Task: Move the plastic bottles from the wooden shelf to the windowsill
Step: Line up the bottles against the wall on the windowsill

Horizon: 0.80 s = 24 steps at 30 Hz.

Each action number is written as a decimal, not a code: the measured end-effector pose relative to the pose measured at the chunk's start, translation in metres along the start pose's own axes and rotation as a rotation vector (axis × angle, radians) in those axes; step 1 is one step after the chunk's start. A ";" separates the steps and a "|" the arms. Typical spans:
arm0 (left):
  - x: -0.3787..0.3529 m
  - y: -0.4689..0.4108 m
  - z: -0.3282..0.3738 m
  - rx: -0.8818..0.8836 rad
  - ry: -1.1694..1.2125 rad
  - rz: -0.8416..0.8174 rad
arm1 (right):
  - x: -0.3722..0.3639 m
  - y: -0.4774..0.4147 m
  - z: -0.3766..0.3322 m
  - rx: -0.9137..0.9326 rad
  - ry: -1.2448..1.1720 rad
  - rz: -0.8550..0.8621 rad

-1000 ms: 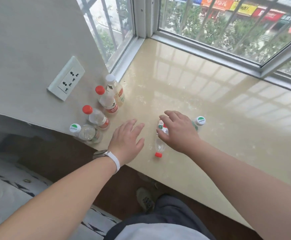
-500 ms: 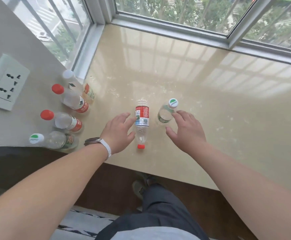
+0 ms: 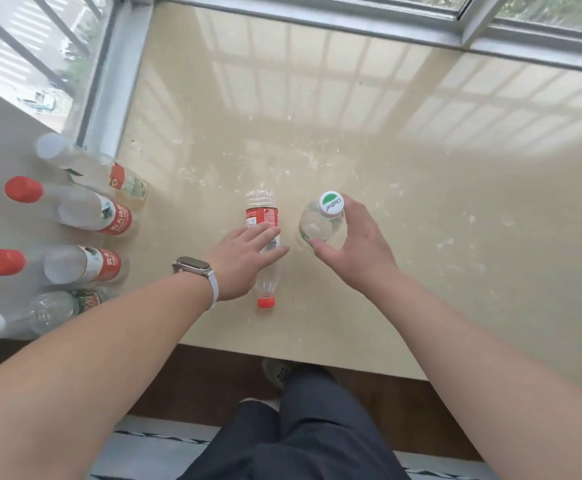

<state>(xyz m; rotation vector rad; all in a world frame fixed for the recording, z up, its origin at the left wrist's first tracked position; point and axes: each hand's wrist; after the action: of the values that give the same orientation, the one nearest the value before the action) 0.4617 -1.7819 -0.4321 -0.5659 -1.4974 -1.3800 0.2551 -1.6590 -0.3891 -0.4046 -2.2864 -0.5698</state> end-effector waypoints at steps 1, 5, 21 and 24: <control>-0.003 -0.004 0.000 -0.023 -0.034 -0.017 | -0.002 -0.003 0.001 0.008 -0.026 -0.005; -0.009 -0.015 -0.002 -0.094 -0.108 -0.033 | -0.008 -0.012 0.002 0.006 -0.129 -0.004; -0.004 0.003 -0.014 -0.052 0.016 0.312 | -0.006 -0.036 -0.020 0.050 -0.196 0.038; 0.009 0.020 -0.031 0.119 0.264 0.492 | -0.001 -0.050 -0.037 0.071 -0.207 0.042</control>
<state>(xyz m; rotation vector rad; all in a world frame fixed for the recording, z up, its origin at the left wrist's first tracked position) 0.4856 -1.8081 -0.4184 -0.6011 -1.1226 -0.9350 0.2555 -1.7206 -0.3806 -0.4959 -2.4811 -0.4414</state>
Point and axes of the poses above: each hand's wrist, its own y-axis away from the middle knuckle, its own x-axis out of the back of the hand, z = x × y, and after that the axes turned 2 degrees about y, right-handed
